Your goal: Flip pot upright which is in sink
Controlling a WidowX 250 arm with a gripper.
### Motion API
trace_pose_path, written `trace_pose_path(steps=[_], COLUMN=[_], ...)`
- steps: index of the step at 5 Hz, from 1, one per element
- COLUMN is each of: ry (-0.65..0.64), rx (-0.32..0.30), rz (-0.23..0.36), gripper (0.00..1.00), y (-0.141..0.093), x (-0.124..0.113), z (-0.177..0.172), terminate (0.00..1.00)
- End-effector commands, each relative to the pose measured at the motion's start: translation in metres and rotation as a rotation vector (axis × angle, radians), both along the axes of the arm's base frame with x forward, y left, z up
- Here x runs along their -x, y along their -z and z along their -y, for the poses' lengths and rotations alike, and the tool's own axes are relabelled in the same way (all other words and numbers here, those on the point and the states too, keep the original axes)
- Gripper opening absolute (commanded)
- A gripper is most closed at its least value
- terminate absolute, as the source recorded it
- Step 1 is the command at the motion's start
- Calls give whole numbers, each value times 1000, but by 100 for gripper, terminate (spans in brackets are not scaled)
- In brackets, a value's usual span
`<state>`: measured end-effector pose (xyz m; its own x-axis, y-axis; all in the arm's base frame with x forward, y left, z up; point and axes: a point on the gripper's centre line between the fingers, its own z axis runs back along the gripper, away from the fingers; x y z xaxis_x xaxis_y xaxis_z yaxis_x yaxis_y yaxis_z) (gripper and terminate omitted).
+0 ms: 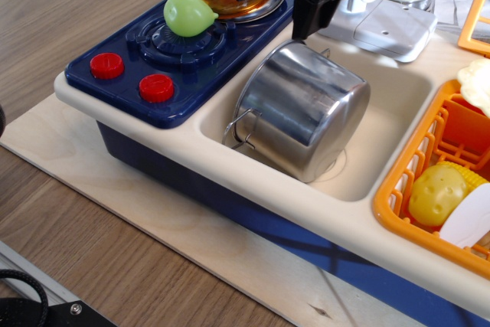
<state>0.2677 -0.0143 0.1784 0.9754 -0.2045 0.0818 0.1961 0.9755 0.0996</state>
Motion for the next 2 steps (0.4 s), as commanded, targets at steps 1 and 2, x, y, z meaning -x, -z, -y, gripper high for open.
trace_pose_path(steps=[1, 2], ry=[0, 15], rx=[0, 153], rz=[0, -7], gripper=[100, 100], y=[0, 3], x=[0, -6], z=[0, -5], terminate=[0, 0])
